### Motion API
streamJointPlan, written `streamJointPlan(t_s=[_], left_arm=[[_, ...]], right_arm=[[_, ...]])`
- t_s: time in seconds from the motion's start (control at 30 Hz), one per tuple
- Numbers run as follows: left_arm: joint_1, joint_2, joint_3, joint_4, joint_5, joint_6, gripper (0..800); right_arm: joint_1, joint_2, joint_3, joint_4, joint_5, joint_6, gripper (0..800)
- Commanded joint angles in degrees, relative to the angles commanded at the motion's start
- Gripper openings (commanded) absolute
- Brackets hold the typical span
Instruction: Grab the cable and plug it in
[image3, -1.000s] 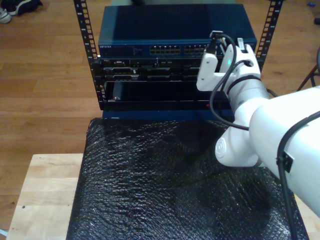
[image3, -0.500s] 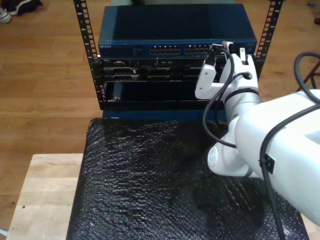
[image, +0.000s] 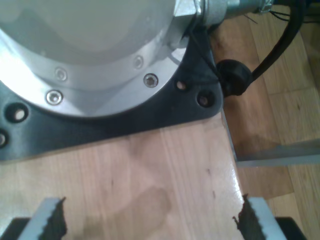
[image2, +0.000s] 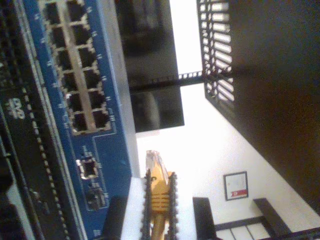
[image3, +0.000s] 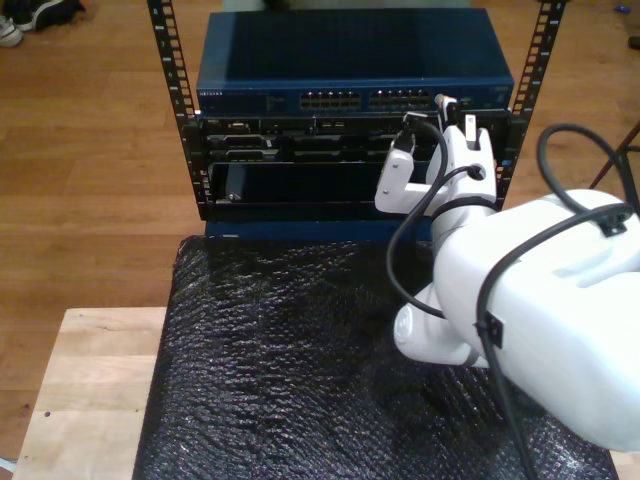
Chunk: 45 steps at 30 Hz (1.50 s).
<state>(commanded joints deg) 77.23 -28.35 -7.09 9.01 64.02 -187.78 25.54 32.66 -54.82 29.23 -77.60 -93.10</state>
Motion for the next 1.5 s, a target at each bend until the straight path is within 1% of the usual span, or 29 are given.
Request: streamJointPlan(t_s=[0.17, 0.53, 0.87, 1.33, 1.5], left_arm=[[0.0, 0.0, 0.0, 0.0, 0.0, 0.0, 800], [0.0, 0.0, 0.0, 0.0, 0.0, 0.0, 800], [0.0, 0.0, 0.0, 0.0, 0.0, 0.0, 800], [0.0, 0.0, 0.0, 0.0, 0.0, 0.0, 800], [0.0, 0.0, 0.0, 0.0, 0.0, 0.0, 800]], right_arm=[[0.4, 1.9, -2.8, 2.9, -0.4, 0.0, 0], [0.8, 4.8, -6.4, 4.2, -0.4, 0.0, 0], [1.6, 6.6, -9.0, 7.1, -0.4, -4.6, 0], [3.6, 9.4, -13.5, 10.1, -0.4, -6.8, 0], [3.6, 10.3, -14.2, 10.2, -0.4, -6.9, 0]])
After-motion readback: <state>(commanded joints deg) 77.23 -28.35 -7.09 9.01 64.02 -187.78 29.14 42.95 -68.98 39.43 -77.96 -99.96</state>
